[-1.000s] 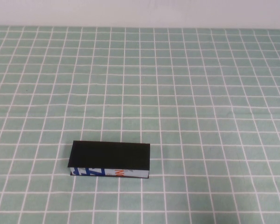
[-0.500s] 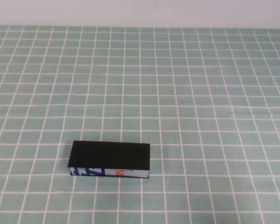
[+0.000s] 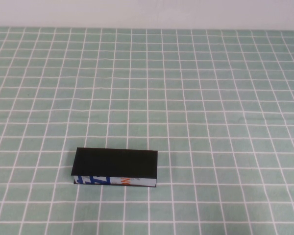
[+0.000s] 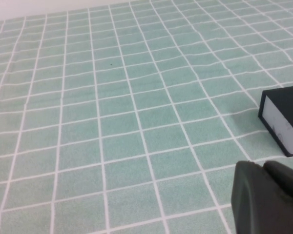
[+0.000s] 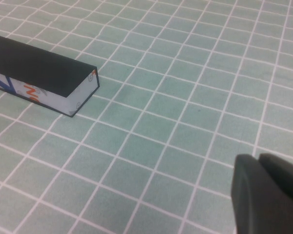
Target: Return glasses to glasses case
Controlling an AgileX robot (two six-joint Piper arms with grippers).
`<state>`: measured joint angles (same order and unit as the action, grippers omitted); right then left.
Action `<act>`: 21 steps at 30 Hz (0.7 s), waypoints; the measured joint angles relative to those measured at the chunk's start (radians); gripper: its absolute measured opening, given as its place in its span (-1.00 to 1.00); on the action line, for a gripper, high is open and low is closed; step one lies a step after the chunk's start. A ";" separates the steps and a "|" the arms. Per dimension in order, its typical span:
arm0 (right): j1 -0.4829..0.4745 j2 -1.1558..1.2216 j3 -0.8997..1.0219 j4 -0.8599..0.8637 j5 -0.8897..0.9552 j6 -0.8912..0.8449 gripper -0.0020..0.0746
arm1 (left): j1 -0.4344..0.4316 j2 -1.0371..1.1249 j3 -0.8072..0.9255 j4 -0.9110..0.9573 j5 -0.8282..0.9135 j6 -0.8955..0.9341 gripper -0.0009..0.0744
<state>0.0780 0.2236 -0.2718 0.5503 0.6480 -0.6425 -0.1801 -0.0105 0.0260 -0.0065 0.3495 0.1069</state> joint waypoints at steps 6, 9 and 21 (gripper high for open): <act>0.000 0.000 0.000 0.000 0.000 0.000 -0.98 | 0.000 0.000 0.000 0.020 0.004 -0.004 -0.98; 0.000 0.000 0.000 0.000 0.000 0.000 -0.98 | 0.000 0.000 0.000 0.023 0.004 -0.004 -0.98; 0.071 -0.002 0.000 0.020 0.000 0.000 -0.98 | 0.000 -0.001 -0.002 0.026 0.005 -0.006 -0.98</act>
<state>0.1494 0.2219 -0.2718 0.5706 0.6484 -0.6425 -0.1801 -0.0111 0.0242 0.0190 0.3547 0.1012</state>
